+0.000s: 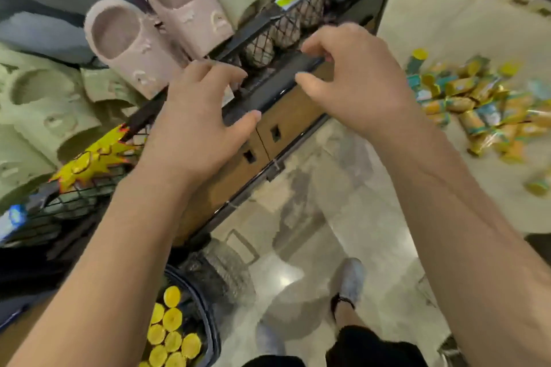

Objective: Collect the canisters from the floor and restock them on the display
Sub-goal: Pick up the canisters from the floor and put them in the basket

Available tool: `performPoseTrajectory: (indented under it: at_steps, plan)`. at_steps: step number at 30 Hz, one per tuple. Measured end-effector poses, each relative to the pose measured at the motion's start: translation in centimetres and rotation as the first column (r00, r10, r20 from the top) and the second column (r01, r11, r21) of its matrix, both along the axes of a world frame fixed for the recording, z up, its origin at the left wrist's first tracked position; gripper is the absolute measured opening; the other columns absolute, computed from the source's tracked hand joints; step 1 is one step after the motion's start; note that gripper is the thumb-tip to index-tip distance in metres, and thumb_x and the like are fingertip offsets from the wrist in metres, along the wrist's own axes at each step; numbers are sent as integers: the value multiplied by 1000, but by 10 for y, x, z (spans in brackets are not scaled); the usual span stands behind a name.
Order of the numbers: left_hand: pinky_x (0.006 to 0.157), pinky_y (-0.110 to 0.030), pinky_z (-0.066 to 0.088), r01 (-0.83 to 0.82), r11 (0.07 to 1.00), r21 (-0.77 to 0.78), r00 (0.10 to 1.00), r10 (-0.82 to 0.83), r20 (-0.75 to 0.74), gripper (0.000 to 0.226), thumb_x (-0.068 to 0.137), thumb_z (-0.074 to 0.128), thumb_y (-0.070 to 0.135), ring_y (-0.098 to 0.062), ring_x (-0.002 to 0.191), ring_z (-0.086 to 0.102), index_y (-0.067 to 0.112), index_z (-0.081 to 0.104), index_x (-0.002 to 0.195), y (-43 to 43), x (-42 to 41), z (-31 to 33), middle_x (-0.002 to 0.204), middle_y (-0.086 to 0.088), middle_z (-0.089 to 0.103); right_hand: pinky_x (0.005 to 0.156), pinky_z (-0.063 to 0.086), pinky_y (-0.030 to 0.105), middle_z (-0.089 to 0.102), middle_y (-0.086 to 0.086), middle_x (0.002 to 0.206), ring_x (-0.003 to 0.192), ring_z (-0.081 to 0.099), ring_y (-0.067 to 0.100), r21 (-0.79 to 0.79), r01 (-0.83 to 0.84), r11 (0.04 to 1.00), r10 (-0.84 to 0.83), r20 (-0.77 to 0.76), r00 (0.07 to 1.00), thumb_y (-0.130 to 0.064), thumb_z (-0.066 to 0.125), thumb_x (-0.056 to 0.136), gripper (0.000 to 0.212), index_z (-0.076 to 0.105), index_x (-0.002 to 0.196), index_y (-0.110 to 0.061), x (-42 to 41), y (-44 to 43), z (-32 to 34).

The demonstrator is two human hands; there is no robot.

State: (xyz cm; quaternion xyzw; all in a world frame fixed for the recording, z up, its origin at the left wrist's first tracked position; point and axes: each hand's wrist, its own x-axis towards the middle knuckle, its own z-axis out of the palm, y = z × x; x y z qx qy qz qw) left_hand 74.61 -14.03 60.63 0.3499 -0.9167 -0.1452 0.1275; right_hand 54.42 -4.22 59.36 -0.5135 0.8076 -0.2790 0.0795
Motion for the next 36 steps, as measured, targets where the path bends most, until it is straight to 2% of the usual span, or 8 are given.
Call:
performPoseTrajectory:
  at_steps: [4,6,9,13,18,21,30,36]
  plan:
    - [108,-39,39,147,989,36,989,-148,31,53,90,67,47,-25,131,45,24,54,136,16,-105,-27,137,-1,50,95,49,45,57,-1,119,110,57,21,97,101,990,-102,5,995,-42,64,93,38,59,128,-28,-86,47,-31]
    - [106,-35,38,191,980,58,981,-193,28,52,90,69,44,-24,128,46,23,55,136,25,-151,-37,135,-1,51,94,49,45,58,-1,116,109,58,21,111,173,979,-175,9,985,-43,65,91,38,60,126,-28,-125,67,-42]
    - [108,-39,40,274,959,71,960,-276,33,53,88,71,42,-27,125,48,21,58,134,34,-216,-49,132,-3,54,92,49,45,62,2,117,110,58,23,102,283,954,-287,37,957,-41,68,89,36,64,121,-25,-176,89,-53]
    - [106,-30,33,389,916,96,916,-396,68,52,87,74,36,-26,125,47,20,58,133,42,-296,-68,133,-3,53,89,50,40,61,0,119,113,58,23,146,389,909,-398,32,917,-39,69,88,38,65,123,-24,-233,114,-66]
    - [102,-41,43,486,856,176,852,-509,120,65,77,57,59,-31,120,53,19,60,129,34,-406,-111,127,-6,57,94,49,46,60,6,123,117,57,29,296,485,823,-517,34,855,-42,68,88,44,62,127,-24,-302,132,-96]
    - [100,-43,45,549,805,225,805,-581,117,72,72,50,62,-33,118,55,18,62,128,25,-465,-137,126,-9,58,94,49,47,59,6,124,118,57,29,331,566,755,-610,41,791,-39,70,87,44,62,128,-24,-341,134,-114]
    - [102,-48,44,642,688,339,698,-707,115,57,81,70,44,-34,121,51,17,61,131,14,-607,-168,131,-6,55,91,49,43,58,5,123,116,57,29,377,704,601,-769,34,638,-38,67,91,39,62,127,-22,-451,138,-144]
    - [101,-41,43,712,609,350,601,-786,144,54,84,75,33,-30,125,45,20,58,134,41,-687,-183,135,-2,50,92,48,44,57,4,125,117,56,28,408,746,527,-831,63,553,-40,66,90,39,62,126,-24,-506,164,-162]
